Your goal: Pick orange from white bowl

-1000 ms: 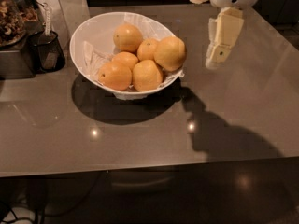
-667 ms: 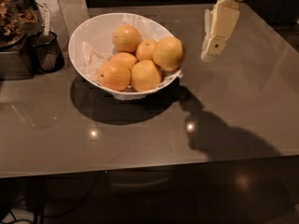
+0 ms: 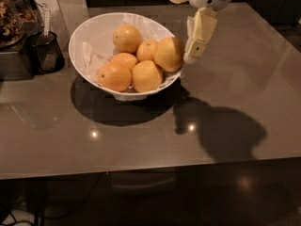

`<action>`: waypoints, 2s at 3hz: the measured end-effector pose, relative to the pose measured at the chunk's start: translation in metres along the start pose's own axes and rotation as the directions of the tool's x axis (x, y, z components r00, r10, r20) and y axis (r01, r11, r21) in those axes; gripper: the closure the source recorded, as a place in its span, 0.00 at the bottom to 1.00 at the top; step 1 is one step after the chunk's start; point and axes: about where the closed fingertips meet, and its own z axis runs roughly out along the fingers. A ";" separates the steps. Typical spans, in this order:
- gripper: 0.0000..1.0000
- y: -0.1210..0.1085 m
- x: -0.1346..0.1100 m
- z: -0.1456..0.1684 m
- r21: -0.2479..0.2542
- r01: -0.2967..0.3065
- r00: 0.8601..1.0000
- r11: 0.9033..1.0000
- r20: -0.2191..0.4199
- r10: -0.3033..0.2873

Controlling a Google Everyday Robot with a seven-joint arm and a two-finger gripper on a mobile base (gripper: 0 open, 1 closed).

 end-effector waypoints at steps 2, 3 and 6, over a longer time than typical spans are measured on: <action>0.00 -0.009 0.010 0.037 -0.037 -0.028 0.999 0.999 0.033 0.029; 0.00 -0.006 0.022 0.067 -0.087 -0.051 0.997 0.995 0.045 0.055; 0.65 -0.007 0.022 0.068 -0.088 -0.051 0.997 0.995 0.045 0.055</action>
Offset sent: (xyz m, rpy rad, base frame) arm 0.0328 0.0080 -0.0771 0.0592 0.1466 0.0018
